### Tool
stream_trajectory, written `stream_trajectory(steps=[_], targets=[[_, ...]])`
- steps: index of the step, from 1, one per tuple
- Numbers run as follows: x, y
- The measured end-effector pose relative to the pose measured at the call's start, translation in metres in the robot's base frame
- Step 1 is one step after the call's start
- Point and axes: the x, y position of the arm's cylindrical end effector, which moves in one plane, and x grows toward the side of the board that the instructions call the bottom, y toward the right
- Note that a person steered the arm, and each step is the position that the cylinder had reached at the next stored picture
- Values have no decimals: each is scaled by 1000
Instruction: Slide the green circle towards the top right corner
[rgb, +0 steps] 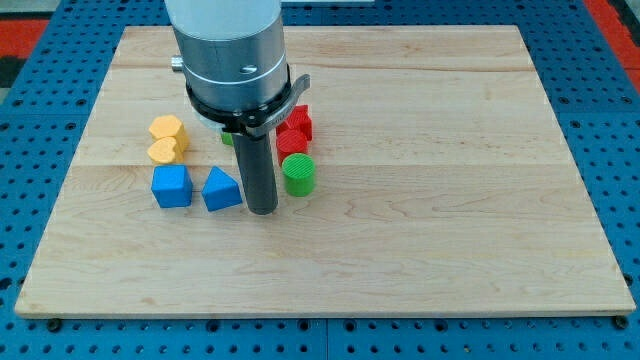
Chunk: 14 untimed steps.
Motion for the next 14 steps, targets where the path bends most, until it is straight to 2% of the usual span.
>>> stream_trajectory(steps=[3, 6, 8, 10, 12, 14], targets=[[-31, 13], [-35, 83], [-77, 126], [-56, 146], [-129, 172], [-142, 216]])
